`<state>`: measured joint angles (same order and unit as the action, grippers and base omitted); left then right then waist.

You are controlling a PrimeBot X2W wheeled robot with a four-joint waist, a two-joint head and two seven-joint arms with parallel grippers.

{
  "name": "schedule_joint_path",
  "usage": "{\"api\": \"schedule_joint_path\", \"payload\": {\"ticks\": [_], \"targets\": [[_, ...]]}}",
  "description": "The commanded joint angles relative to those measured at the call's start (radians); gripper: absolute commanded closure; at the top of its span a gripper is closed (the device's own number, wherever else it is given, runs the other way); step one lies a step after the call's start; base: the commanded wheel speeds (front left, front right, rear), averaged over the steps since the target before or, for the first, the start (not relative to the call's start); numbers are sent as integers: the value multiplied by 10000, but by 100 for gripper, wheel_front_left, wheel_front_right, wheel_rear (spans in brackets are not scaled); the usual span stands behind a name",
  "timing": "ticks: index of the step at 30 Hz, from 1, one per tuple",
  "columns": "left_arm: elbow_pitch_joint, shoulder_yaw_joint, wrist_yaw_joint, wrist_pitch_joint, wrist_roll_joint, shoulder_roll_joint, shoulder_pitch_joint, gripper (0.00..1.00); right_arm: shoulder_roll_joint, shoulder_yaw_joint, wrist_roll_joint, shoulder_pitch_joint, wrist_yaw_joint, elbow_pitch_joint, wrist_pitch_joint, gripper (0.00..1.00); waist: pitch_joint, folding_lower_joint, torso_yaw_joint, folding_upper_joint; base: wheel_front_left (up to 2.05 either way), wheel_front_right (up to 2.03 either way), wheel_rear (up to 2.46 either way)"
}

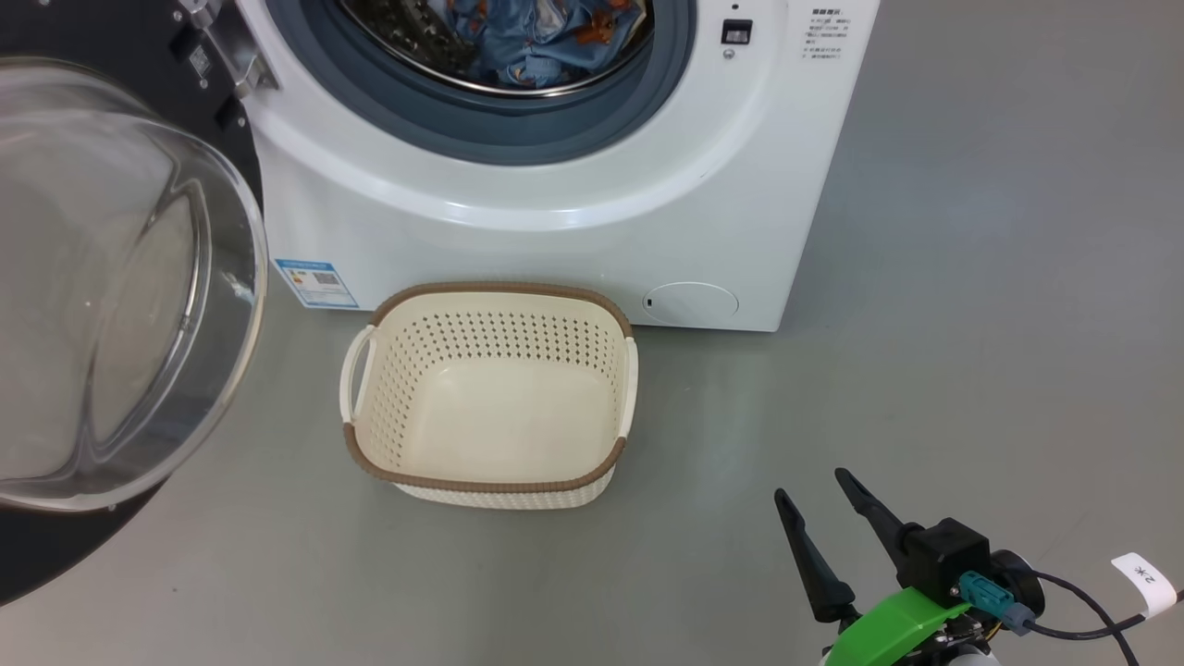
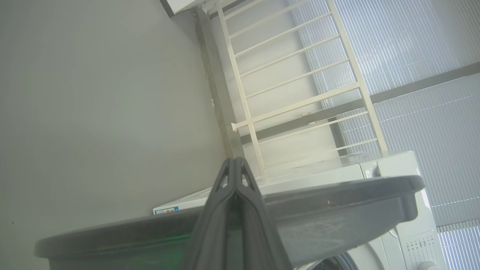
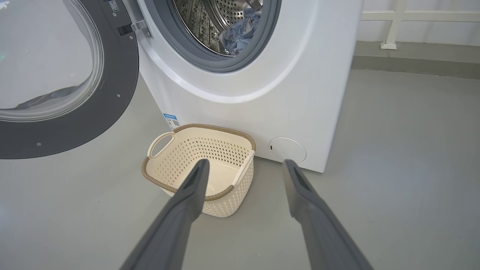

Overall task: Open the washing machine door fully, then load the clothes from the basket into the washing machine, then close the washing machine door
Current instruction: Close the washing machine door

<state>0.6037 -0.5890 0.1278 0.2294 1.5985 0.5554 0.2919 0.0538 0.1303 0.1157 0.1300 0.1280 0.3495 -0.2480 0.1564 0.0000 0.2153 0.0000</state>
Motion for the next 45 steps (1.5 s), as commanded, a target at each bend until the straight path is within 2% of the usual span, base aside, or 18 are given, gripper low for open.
{"api": "schedule_joint_path", "payload": {"ticks": [1,6,14,23,34,37,45], "targets": [[-285,-286,29,84,54,670,328,100,-36,302,-59,294,27,-256,7,0,26,0,-10,0,0,0,0],[-220,-417,29,438,334,493,383,100,-36,294,-53,329,27,-250,7,0,143,0,-24,0,0,0,0],[-317,-525,29,1575,783,238,334,100,-36,280,26,327,27,-170,10,0,226,0,38,0,0,0,0],[-1126,-364,29,2588,755,-96,155,100,-36,318,130,363,27,-5,5,0,176,0,241,0,0,0,0],[-2560,-184,29,4364,1047,-674,-548,100,-36,410,193,326,27,176,-10,0,-19,0,396,0,0,0,0],[-3194,-53,29,5159,1339,-1134,-903,100,-36,455,246,315,27,242,-19,0,-112,0,432,0,0,0,0],[-4409,143,29,5905,1504,-1999,-1423,100,-36,579,368,290,27,345,-42,0,-253,0,421,0,0,0,0]]}}
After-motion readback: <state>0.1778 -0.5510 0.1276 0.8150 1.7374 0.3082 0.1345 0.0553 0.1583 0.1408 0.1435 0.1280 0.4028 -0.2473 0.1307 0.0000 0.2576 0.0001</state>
